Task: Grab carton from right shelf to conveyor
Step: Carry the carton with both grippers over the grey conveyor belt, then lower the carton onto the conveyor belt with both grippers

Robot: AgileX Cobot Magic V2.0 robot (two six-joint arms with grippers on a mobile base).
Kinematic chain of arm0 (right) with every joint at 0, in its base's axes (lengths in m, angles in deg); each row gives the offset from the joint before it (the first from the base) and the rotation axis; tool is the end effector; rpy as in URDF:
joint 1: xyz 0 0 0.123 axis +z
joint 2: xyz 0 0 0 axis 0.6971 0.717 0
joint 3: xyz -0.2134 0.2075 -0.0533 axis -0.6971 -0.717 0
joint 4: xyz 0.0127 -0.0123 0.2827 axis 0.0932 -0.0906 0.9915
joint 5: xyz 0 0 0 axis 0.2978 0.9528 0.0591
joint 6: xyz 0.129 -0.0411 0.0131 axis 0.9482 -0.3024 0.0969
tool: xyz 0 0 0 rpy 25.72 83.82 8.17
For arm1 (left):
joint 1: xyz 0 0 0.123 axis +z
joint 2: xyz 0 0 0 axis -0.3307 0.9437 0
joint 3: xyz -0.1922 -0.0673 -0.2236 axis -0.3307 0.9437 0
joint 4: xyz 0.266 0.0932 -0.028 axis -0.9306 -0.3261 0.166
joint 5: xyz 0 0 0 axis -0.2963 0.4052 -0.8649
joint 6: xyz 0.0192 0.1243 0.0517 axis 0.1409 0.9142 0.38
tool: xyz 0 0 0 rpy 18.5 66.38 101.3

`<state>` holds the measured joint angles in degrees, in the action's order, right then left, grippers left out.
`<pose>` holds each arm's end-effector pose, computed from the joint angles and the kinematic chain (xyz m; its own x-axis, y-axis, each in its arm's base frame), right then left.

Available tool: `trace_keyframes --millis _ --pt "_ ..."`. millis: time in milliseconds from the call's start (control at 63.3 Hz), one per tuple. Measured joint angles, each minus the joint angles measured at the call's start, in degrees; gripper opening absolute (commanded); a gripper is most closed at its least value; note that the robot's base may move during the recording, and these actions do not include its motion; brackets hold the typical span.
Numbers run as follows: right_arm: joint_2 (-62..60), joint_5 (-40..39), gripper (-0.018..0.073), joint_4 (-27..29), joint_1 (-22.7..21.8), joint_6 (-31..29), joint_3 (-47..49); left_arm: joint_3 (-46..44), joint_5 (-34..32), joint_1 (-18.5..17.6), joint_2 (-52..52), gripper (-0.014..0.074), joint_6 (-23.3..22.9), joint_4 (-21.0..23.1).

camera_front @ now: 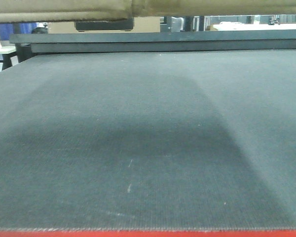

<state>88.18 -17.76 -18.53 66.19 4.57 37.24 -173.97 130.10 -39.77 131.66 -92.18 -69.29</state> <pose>0.2594 0.1237 0.5195 -0.5002 -0.0507 -0.8644 -0.4096 0.8934 0.1846 0.3001 -0.0942 0.5282 -0.4877 -0.0242 -0.8727 0.1542 0.9815 -0.1134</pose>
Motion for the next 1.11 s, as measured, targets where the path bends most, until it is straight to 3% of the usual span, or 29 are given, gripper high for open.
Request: trace_keyframes --millis 1105 --pt "0.0 -0.6 -0.0067 -0.11 0.0 0.0 0.0 0.0 -1.58 0.0 0.0 -0.0018 0.0 -0.33"
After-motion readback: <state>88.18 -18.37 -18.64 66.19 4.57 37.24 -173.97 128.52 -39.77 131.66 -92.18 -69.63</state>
